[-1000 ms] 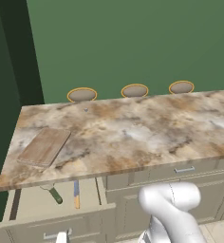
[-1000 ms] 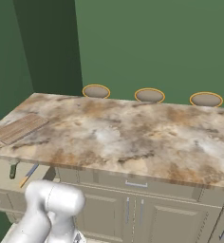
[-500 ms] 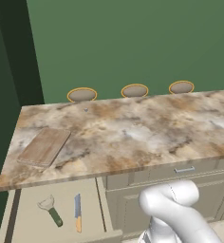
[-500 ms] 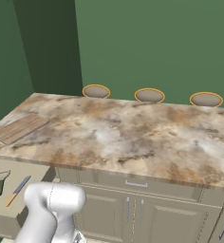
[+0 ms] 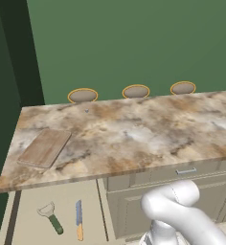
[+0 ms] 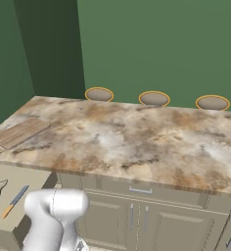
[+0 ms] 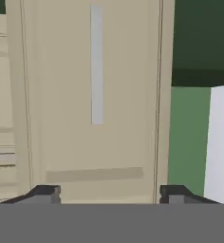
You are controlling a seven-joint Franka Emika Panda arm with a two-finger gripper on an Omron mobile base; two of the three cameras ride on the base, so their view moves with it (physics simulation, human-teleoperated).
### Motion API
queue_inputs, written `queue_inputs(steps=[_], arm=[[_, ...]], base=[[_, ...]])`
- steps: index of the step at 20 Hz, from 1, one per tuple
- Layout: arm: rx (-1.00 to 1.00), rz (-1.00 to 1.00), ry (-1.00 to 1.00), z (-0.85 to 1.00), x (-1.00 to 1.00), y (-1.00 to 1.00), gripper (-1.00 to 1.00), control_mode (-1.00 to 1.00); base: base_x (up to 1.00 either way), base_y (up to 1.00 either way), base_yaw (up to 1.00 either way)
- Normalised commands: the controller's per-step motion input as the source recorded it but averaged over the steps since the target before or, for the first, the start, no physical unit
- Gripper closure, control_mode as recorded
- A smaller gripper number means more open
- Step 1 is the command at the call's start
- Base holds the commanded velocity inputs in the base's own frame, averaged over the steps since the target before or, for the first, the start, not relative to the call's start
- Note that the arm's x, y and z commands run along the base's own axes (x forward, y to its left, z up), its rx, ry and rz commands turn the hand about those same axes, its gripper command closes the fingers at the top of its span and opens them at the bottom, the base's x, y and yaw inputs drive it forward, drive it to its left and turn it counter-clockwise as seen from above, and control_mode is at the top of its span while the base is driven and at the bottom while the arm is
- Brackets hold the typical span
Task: Open the drawer on the left and place the cutting tools on the cutting board.
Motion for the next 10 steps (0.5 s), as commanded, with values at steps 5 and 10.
queue_inputs(steps=[5,10], arm=[[0.04,-0.05,0.0,0.26,-1.0,-0.25,-1.0,-1.0],[0.01,-0.1,0.0,0.8,-0.72,-0.1,-1.0,-1.0]], base=[[0.0,0.0,0.0],[0.0,0.0,0.0]])
